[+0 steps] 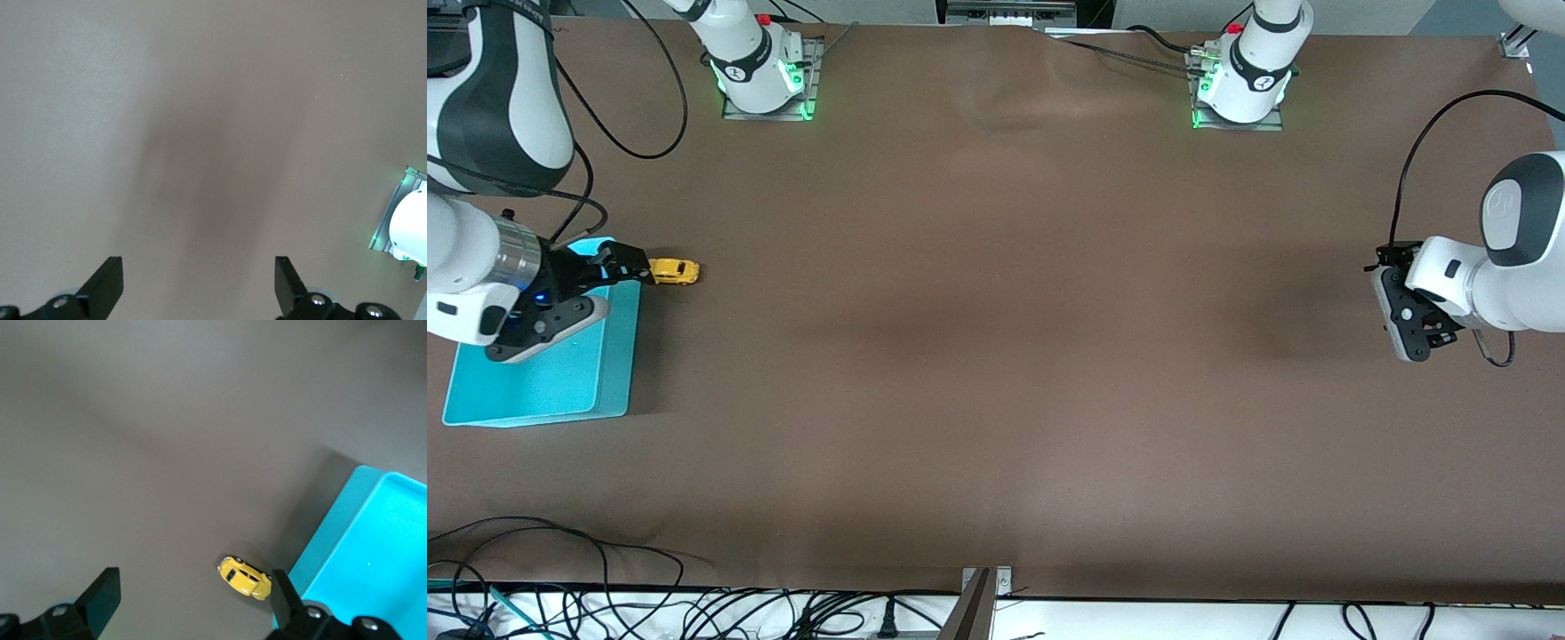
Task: Wind up and store yellow beetle car
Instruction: 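Reach the right gripper toward the car while the left gripper withdraws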
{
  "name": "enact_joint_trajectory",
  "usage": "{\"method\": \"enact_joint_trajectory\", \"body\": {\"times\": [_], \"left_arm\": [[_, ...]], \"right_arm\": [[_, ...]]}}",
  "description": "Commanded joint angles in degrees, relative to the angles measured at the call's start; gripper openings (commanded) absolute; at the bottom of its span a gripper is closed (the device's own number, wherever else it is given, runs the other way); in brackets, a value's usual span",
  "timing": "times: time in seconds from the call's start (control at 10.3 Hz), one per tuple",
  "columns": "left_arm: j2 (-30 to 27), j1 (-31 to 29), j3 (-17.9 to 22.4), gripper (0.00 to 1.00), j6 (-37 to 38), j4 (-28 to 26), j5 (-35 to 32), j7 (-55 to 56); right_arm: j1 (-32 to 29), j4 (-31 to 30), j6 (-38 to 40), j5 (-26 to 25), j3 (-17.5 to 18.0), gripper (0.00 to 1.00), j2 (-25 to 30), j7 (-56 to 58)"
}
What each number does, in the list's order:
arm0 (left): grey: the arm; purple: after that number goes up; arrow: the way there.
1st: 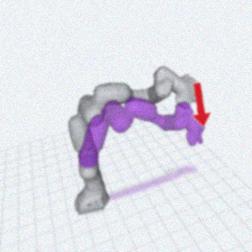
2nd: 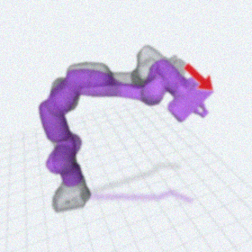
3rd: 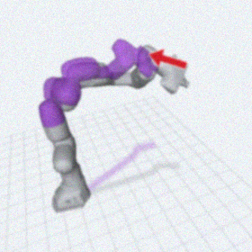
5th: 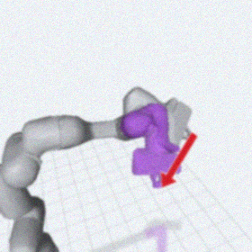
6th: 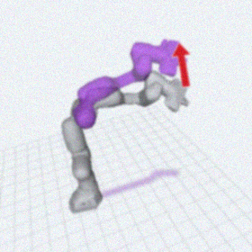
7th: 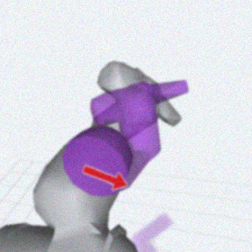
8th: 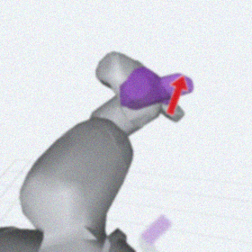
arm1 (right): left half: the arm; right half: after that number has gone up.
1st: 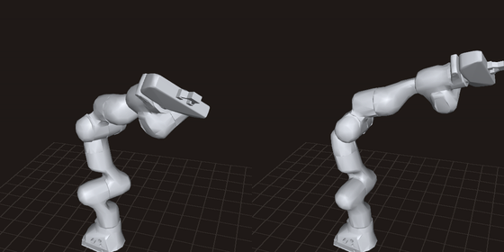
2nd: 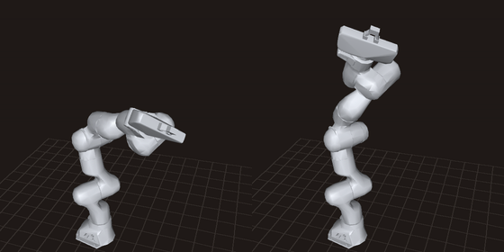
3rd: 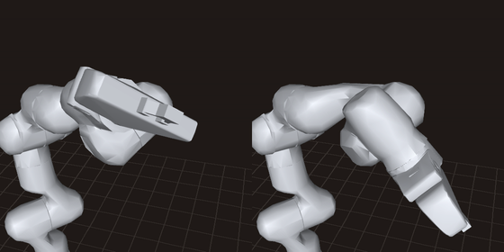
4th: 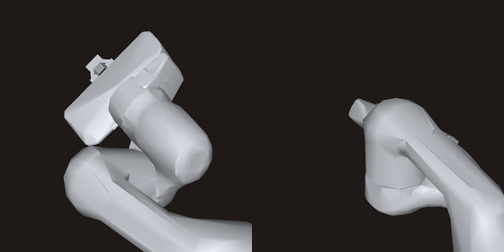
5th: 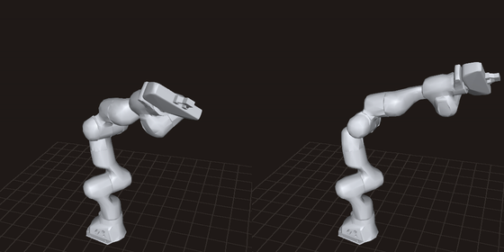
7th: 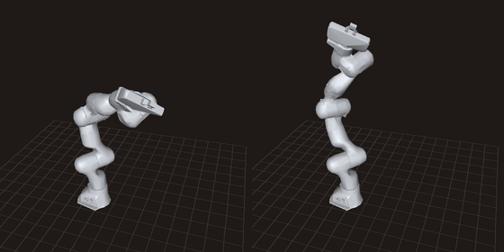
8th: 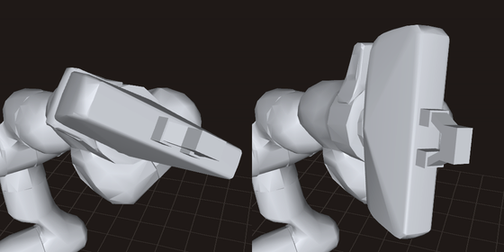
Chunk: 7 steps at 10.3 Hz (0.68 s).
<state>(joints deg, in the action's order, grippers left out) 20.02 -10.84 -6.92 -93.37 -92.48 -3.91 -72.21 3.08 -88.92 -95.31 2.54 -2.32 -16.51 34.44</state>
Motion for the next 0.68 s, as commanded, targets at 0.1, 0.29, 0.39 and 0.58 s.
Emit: {"method": "enact_joint_trajectory", "body": {"times": [0.1,0.29,0.39,0.58], "left_arm": [[-2.0,0.6,-0.5,1.00,2.6,1.2,-0.3,6.3],[-2.3,0.8,-3.7,1.00,7.6,6.0,-0.3,17.0],[-2.3,0.7,-6.0,1.00,9.6,8.1,-0.3,23.3],[-4.8,1.6,-8.3,1.00,11.5,9.3,1.1,35.0]], "right_arm": [[-0.4,-2.7,-1.5,0.2,-0.1,1.00,-1.2,15.0],[0.2,-4.8,-3.9,-2.6,0.0,1.00,-1.2,22.1],[0.2,-6.2,-5.0,-3.1,0.1,1.00,-1.2,25.3],[0.2,-10.7,-8.0,-3.2,0.1,1.00,0.2,28.6]]}}
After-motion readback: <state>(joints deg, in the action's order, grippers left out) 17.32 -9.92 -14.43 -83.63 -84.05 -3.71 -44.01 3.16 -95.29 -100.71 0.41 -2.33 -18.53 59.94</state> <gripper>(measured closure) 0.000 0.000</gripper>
